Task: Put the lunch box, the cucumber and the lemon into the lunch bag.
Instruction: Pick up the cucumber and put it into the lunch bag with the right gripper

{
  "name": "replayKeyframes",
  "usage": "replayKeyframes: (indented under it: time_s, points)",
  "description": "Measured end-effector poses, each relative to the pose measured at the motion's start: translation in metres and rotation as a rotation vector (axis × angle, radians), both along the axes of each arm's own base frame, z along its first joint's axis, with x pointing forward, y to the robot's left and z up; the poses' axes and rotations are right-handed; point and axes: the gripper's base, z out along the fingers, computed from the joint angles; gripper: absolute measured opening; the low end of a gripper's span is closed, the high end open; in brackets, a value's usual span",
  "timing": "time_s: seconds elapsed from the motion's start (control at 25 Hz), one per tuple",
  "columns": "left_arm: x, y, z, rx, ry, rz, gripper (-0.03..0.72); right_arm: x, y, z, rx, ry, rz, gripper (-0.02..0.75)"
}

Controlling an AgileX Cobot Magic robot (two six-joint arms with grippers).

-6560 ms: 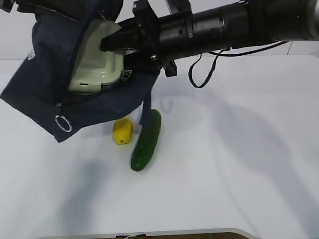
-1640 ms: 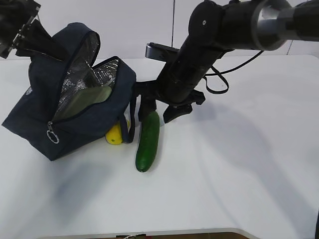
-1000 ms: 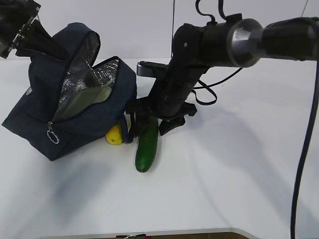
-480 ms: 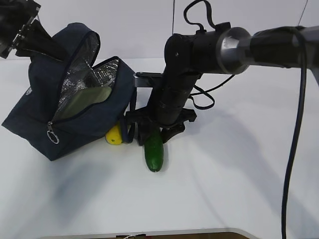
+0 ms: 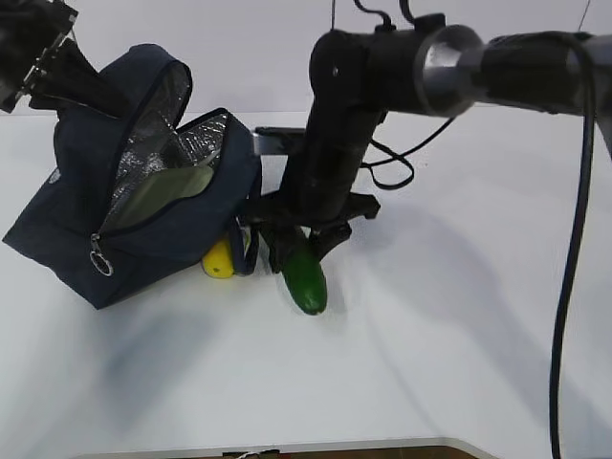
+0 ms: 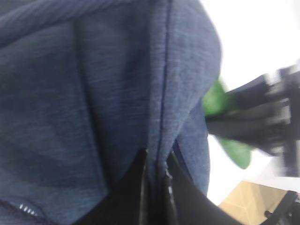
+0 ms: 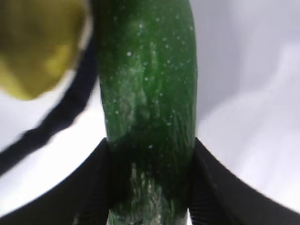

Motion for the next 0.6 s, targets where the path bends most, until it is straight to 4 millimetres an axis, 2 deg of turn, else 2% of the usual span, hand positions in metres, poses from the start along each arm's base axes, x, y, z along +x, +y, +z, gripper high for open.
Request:
replayKeyframes:
  time_s: [0.28,0.44,0.6]
  points:
    - [-0.001,0.005,-0.005,0.071,0.001,-0.014,-0.013,0.016,0.01,0.07,0.076,-0.128,0.03,0.337]
    - [-0.001,0.005,-0.005,0.075,0.001,-0.015,-0.013,0.02,0.018,0.111,0.194,-0.22,0.027,0.337]
    - [-0.001,0.005,-0.005,0.075,0.001,-0.015,-0.013,0.018,0.024,0.135,0.298,-0.241,0.031,0.337]
